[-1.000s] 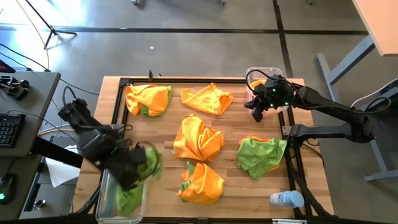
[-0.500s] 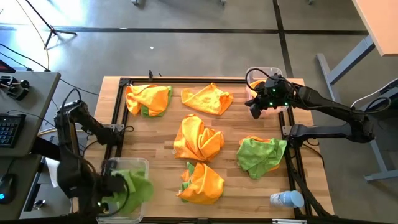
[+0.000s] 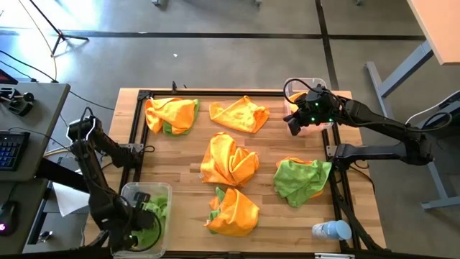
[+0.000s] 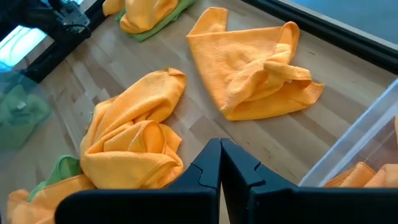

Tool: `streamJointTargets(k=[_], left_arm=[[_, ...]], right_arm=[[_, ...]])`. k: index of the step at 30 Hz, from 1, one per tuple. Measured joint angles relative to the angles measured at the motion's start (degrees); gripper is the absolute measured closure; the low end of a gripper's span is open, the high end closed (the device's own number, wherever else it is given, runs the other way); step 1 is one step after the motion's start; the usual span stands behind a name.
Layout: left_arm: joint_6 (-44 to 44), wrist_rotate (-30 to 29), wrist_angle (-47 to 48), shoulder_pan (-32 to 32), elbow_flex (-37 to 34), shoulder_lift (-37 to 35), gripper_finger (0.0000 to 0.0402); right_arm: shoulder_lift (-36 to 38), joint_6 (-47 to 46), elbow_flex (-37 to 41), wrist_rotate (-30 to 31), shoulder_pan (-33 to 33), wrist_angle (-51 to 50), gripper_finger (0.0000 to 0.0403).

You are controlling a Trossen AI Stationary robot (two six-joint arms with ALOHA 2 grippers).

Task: Sort microfiber towel by color & place in baskets
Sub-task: Put the green microfiber towel into the bottom transparent bin

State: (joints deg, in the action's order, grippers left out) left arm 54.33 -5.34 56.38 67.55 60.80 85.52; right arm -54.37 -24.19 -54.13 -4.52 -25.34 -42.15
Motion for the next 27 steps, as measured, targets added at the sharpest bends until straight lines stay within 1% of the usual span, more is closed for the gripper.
streamJointTargets(k=[3, 6, 11, 15, 18, 22, 27], left_arm=[[-2.3, 0.0, -1.9, 0.0, -2.9, 0.0, 0.0401], [-2.2, 0.0, -3.5, 0.0, -5.5, 0.0, 0.0401], [-0.2, 0.3, -10.5, 0.0, -9.1, 0.0, 0.0400], [4.0, 0.3, -16.6, 0.0, -11.5, 0.0, 0.0398], [6.8, 0.3, -16.9, -0.2, -12.1, 0.0, 0.0395], [12.7, 0.8, -16.7, -0.8, -12.1, 0.0, 0.0368], [14.6, 4.0, -16.7, -0.8, -12.1, 0.0, 0.0312]], right_arm=[[0.0, -0.4, 0.0, 0.2, 0.0, 0.0, 0.0403], [0.0, -0.9, 0.0, 0.2, 0.0, 0.0, 0.0403], [0.0, -1.4, 0.0, 0.3, 0.0, 0.0, 0.0403], [0.0, -1.4, 0.0, 0.4, 0.0, 0.0, 0.0403], [0.0, -1.4, 0.0, 0.9, 0.0, 0.0, 0.0403], [0.0, -1.5, 0.0, 1.9, 0.0, 0.0, 0.0403], [0.0, -1.5, 0.0, 3.0, 0.0, 0.0, 0.0403]])
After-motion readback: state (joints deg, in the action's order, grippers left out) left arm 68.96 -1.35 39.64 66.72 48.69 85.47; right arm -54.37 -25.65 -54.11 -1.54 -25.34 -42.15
